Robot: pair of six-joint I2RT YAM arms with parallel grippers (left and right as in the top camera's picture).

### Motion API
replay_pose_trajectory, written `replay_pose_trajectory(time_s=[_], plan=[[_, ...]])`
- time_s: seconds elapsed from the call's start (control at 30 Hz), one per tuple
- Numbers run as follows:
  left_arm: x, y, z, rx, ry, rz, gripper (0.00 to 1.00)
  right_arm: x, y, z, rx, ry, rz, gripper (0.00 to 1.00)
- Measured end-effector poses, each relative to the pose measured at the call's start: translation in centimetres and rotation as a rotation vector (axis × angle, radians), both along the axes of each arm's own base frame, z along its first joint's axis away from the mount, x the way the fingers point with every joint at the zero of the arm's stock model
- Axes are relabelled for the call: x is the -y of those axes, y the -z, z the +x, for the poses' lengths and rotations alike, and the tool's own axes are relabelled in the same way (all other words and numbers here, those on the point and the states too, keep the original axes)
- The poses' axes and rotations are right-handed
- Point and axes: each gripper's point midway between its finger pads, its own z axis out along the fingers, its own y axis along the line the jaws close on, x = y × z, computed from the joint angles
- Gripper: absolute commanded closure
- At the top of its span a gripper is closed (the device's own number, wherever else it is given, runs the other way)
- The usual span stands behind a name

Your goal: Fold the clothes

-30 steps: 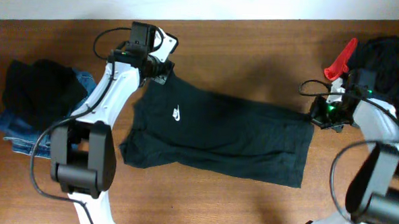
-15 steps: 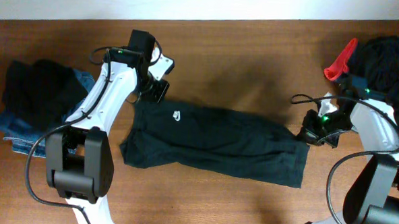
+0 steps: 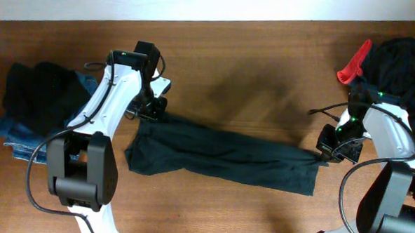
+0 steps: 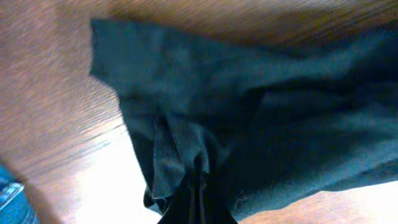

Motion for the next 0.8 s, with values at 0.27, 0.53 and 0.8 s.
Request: replay_pose_trajectory(time_s=[0.27, 0.53, 0.8], plan=[[-0.7, -0.1, -1.2, -0.050, -0.019, 0.033, 1.00, 0.4, 0.0, -0.1, -0.009, 0.011, -0.027, 0.96], [-1.0, -0.2, -2.4, -0.098, -0.021, 0.044, 0.95, 0.5, 0.0, -0.2, -0.011, 0.012, -0.030, 0.82], [-1.4, -0.3, -2.6, -0.103, -0.026, 0.069, 0.68, 0.8, 0.1, -0.3, -0.019, 0.008, -0.047, 0.53]])
